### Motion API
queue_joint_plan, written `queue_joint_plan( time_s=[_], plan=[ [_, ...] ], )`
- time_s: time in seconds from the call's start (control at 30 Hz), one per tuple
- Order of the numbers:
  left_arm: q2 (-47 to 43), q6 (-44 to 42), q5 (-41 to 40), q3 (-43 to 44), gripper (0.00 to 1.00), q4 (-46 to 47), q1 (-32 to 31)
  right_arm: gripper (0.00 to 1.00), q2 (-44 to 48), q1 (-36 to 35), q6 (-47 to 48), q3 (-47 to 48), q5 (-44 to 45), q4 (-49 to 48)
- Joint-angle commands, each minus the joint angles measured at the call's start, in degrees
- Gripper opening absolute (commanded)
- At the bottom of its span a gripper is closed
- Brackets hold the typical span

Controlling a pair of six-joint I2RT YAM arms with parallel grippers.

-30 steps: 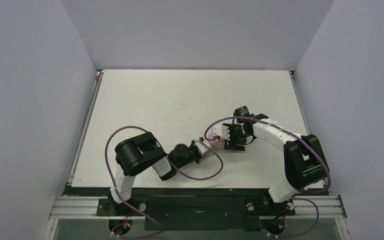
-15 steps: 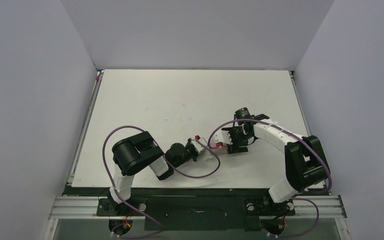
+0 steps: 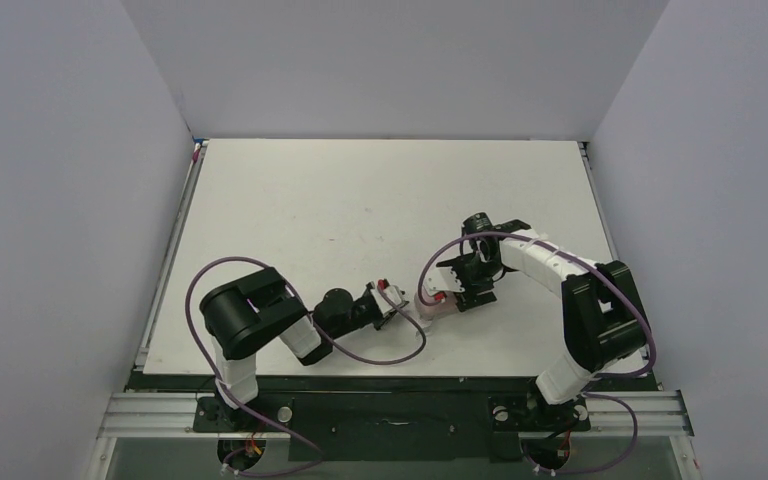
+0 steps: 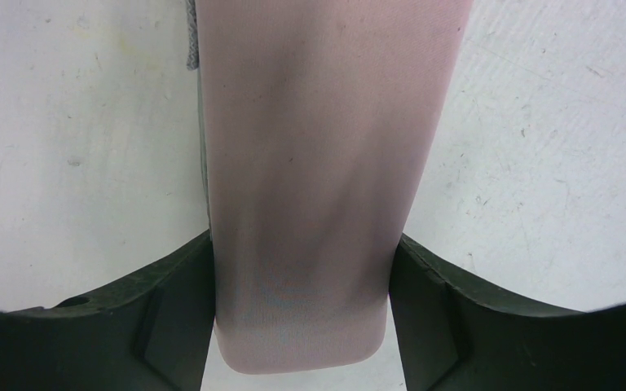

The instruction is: Open the umbrella

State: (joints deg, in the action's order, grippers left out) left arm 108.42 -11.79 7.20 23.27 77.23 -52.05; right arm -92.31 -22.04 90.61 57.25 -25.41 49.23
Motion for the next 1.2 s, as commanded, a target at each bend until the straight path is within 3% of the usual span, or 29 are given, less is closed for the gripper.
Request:
queue_joint_plan(
  time_s=[0.0, 0.03, 0.2, 0.63, 0.83, 1.17],
  plan=[
    [-4.3, 2.3, 5.5, -2.8, 0.29, 0.3, -1.1, 0.21, 0.8, 0.3, -4.3, 0.8, -1.8, -2.4],
    [-4.3, 2.6, 5.5, -3.0, 0.34, 0.3, -1.3, 0.21, 1.0, 0.3, -4.9, 0.5, -1.8, -2.8],
    [-2.4, 4.3, 4.6, -1.8, 0.38, 0.4, -2.6, 0.21, 1.4, 0.1, -9.5, -0.6, -1.4, -5.2],
    [2.3, 4.8, 0.7, 2.5, 0.39, 1.4, -4.4, 0.20, 3.6, -0.3, -10.7, -2.3, -1.5, -5.8],
    [3.9, 4.1, 0.2, 3.7, 0.30, 2.2, -4.4, 0.20, 3.5, -0.7, -11.0, -2.1, -1.7, -5.8],
    [7.1, 4.1, -1.3, 5.1, 0.25, 3.3, -4.4, 0.20, 3.6, -0.8, -10.6, -2.2, -1.8, -5.2]
  ],
)
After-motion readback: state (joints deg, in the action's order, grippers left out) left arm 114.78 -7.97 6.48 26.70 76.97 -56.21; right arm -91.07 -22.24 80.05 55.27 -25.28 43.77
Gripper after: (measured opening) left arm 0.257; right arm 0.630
